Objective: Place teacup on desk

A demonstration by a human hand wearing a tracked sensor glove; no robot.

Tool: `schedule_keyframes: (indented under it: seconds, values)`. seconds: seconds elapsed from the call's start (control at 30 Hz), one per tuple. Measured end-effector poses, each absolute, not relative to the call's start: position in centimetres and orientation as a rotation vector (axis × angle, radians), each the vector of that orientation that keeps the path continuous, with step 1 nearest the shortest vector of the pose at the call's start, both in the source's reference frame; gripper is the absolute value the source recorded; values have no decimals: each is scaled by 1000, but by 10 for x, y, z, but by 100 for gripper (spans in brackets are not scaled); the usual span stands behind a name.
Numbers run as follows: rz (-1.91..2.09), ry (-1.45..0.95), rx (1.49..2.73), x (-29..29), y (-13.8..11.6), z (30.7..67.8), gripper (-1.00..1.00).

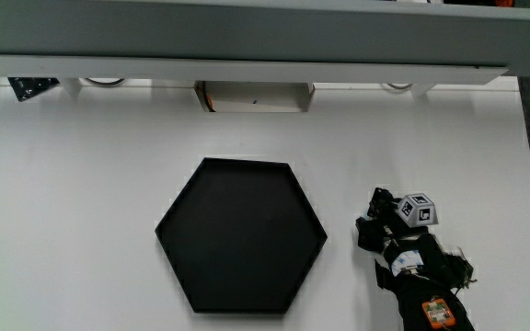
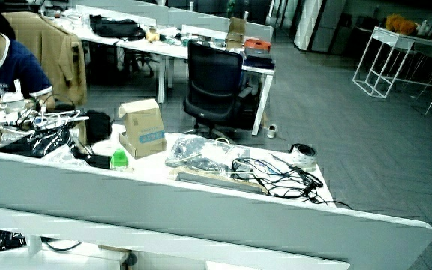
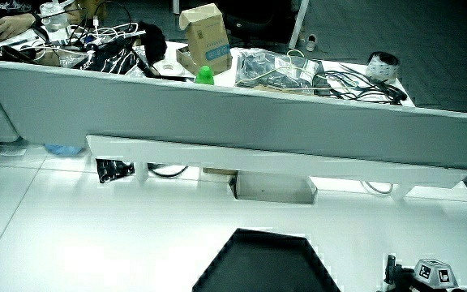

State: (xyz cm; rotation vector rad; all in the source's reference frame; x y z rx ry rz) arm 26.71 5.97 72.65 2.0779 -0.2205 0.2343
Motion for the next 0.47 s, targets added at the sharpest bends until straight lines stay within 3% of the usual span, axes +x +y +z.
schedule_keyframes:
  seconds: [0.13, 0.4, 0.47]
  values:
    - [313, -206, 2083, 276, 68, 728, -100]
    - [501, -204, 2095, 286, 92, 690, -100]
    - [504, -188, 2178, 298, 104, 710, -100]
